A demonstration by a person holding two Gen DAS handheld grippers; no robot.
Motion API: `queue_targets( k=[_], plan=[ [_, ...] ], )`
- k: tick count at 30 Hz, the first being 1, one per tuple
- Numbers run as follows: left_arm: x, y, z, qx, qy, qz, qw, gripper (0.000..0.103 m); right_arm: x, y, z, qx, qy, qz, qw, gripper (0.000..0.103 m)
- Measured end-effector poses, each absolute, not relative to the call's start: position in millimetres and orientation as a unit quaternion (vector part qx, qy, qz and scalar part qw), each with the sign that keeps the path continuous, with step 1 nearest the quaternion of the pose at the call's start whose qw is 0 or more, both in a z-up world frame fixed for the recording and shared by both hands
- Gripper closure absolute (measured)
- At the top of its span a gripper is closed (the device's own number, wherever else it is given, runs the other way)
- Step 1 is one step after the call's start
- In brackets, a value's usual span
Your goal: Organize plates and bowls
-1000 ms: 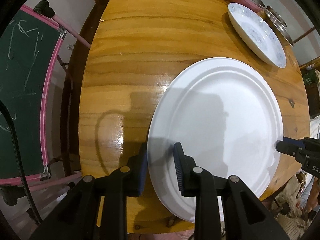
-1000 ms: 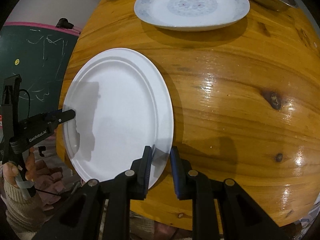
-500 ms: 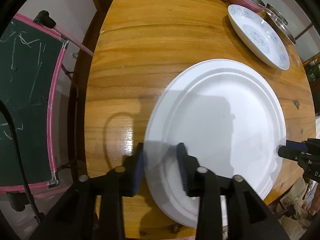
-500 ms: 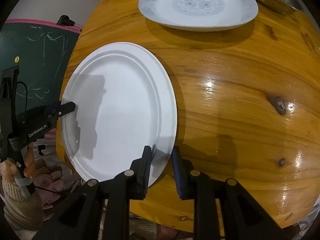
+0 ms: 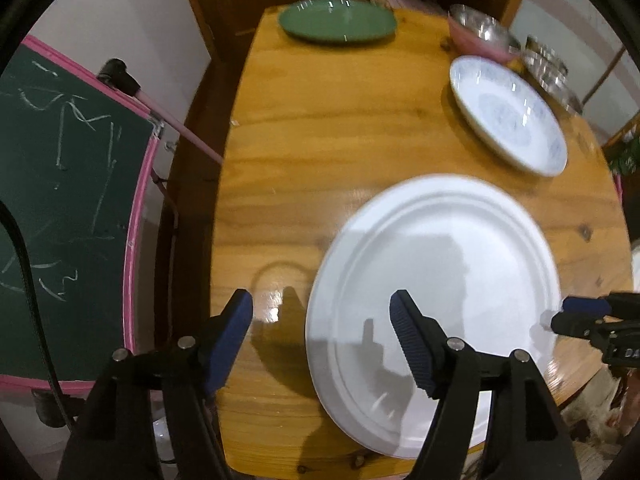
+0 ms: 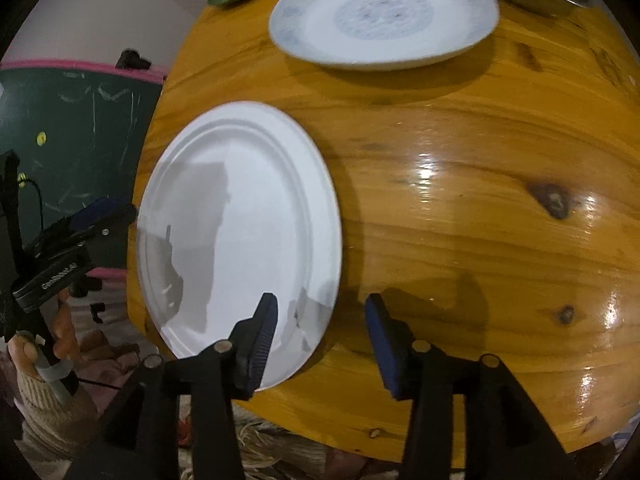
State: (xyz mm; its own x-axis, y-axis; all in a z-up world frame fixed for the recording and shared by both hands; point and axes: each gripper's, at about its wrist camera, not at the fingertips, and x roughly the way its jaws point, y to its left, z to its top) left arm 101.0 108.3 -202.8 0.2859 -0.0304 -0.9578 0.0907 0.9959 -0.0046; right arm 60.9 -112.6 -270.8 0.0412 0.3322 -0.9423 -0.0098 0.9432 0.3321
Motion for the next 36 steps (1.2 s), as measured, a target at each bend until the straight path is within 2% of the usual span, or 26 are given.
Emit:
queue_targets(
  k=[11, 19, 26, 28, 30, 36],
  plan=[
    [111, 81, -129, -0.004, 0.533, -0.073, 0.843, 0.033, 56, -143, -232, 0.151, 0.631, 0.101, 0.754, 0.057],
    [128, 39, -70, 0.023, 0.464, -0.096, 0.88, 0.033, 70, -177, -167, 0.142, 0.57, 0.07, 0.806, 0.057],
    [157, 3, -37, 0.015, 0.445, -0.142, 0.884, 0.033, 90, -208, -118, 0.12, 0.532, 0.043, 0.837, 0.057],
    [165, -4, -35, 0.006, 0.453, -0.147, 0.879, 0.033, 95, -208, -105, 0.11, 0.518, 0.039, 0.847, 0.057],
    [176, -12, -38, -0.006, 0.469, -0.155, 0.869, 0.027, 100, -208, -96, 0.103, 0.507, 0.038, 0.855, 0.057],
    [202, -37, -68, 0.032, 0.493, -0.135, 0.859, 0.027, 124, -213, -100, 0.104, 0.5, 0.038, 0.859, 0.057]
  ],
)
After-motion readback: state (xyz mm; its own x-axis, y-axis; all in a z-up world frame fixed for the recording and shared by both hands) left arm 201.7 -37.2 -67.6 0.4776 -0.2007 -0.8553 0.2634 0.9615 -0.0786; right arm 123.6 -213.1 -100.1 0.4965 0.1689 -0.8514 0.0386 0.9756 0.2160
